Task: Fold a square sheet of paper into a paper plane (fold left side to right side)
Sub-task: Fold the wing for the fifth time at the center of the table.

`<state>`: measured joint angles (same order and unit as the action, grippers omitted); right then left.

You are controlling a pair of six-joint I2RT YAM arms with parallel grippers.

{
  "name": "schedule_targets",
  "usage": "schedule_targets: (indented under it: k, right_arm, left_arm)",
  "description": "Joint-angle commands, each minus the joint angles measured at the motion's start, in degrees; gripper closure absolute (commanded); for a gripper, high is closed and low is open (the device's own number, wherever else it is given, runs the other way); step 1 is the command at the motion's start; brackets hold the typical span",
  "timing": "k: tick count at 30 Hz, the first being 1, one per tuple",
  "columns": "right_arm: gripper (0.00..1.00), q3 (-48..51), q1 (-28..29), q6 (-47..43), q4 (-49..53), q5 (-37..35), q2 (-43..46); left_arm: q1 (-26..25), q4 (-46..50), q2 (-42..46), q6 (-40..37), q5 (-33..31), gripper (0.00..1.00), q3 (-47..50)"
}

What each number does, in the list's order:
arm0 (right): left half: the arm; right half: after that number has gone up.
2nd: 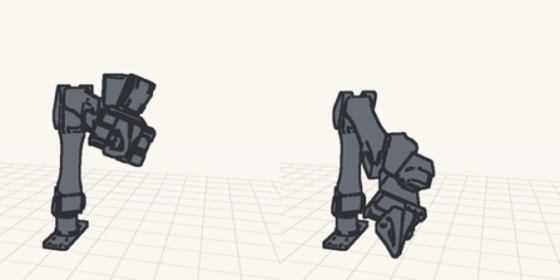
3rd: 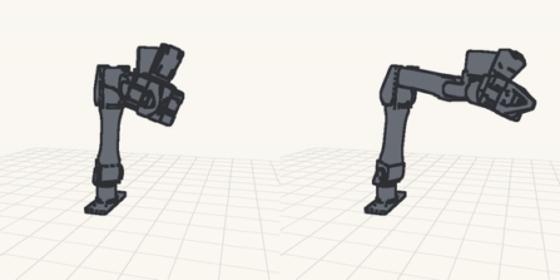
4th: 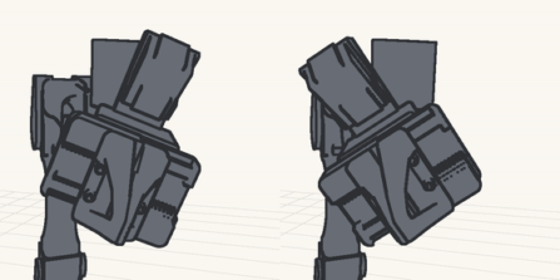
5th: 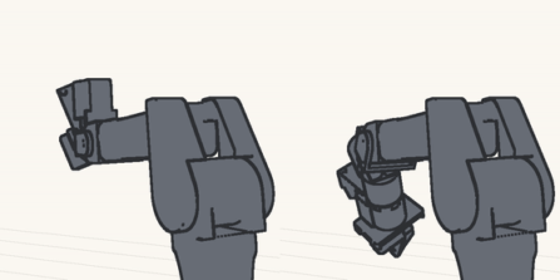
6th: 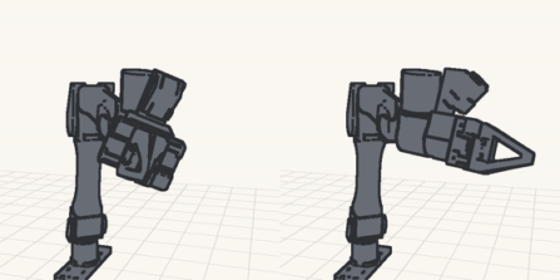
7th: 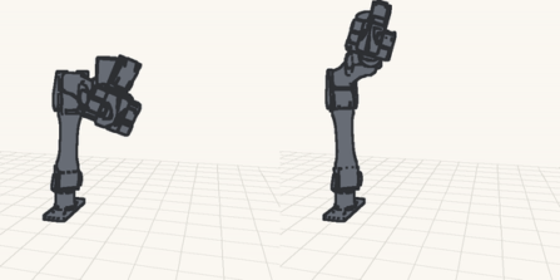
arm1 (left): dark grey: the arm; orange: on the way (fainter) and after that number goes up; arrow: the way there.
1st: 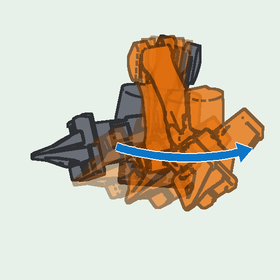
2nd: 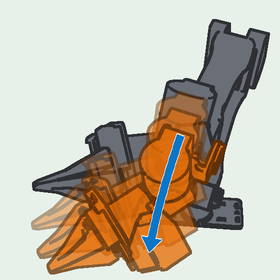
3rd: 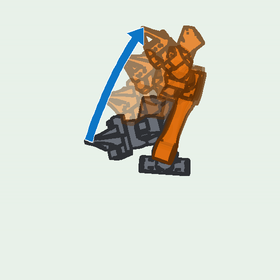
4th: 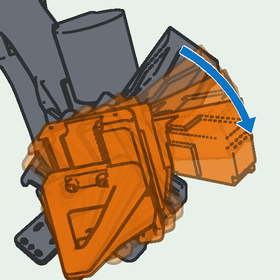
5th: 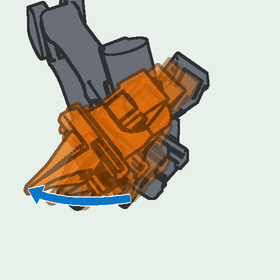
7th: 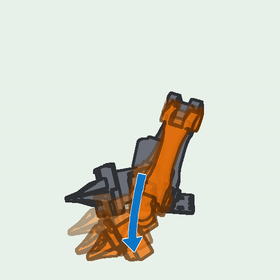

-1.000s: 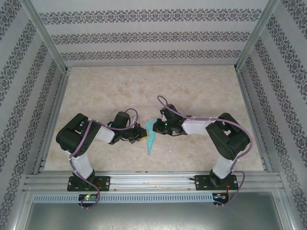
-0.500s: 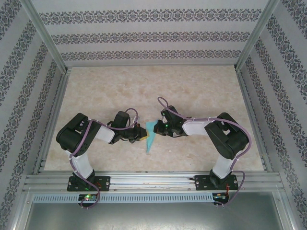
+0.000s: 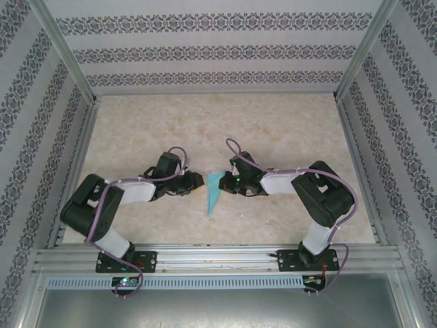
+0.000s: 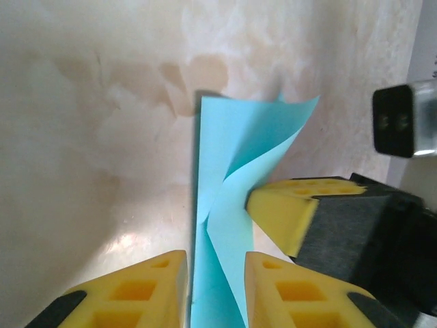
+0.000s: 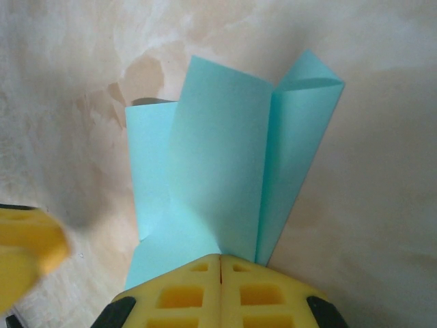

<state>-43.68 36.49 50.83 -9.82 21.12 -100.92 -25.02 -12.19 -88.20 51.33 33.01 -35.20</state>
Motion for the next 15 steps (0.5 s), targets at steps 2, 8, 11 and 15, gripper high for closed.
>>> schedule_targets:
  k: [2,8,11,15]
  right_arm:
    - [1.0,2.5,-0.5,-0.3,5.3,-2.9,-2.0]
    - [1.0,2.0,-0.4,-0.6,5.3,-2.7,-2.5]
    - [1.0,1.8,-0.1,-0.7,5.5,-2.7,-2.9]
    - [1.0,1.8,0.0,-0.8,5.7,-2.6,-3.2]
  left_arm:
    - [0.3,16.6,7.5,-5.8,-2.5,0.77,-3.1]
    - [-2.6,20.7,11.5,-3.6,5.7,0.87,-4.9]
    - [-5.4,19.1,10.4,-1.4,8.3,0.89,-5.8]
    - [-8.8,17.9,6.8,-0.9,9.4,0.9,-8.0]
